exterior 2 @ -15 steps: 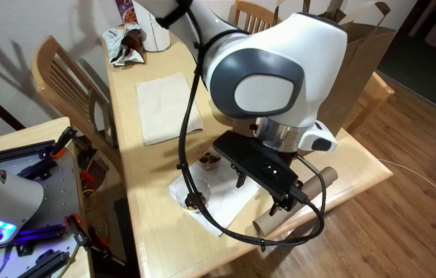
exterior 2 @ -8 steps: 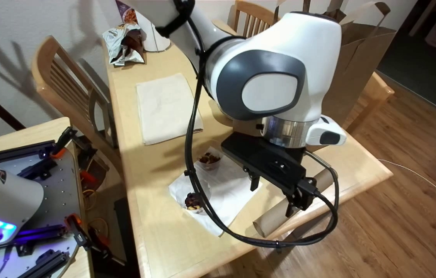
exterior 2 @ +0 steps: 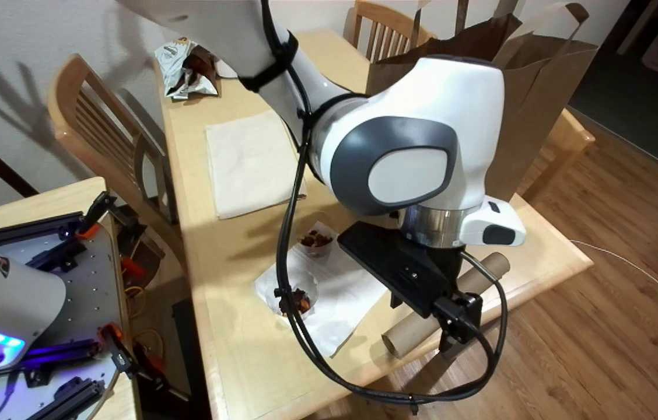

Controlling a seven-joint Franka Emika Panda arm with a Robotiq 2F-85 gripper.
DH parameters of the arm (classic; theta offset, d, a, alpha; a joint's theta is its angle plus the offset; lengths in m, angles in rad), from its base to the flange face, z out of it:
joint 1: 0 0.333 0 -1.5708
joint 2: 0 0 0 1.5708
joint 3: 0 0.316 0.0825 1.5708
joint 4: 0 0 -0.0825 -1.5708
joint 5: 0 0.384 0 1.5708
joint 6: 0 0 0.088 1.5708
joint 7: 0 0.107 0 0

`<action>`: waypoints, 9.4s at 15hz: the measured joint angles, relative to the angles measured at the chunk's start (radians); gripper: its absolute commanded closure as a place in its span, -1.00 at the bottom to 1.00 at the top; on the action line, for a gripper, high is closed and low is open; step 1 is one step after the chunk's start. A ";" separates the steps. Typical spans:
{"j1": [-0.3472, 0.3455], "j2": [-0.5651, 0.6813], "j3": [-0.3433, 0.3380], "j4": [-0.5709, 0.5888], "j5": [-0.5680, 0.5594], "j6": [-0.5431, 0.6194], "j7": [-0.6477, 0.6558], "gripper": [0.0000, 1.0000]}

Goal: Move the roll to the left

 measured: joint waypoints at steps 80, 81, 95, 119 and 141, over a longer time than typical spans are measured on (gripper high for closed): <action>-0.091 -0.232 0.069 -0.013 0.071 0.119 -0.397 0.97; -0.070 -0.280 0.056 -0.051 0.032 0.138 -0.373 0.97; -0.001 -0.722 0.011 -0.351 -0.387 0.188 -0.001 0.97; 0.151 -0.873 0.265 -0.475 -1.037 0.188 0.273 0.95; 0.331 -0.810 0.404 -0.468 -1.468 -0.270 0.448 0.95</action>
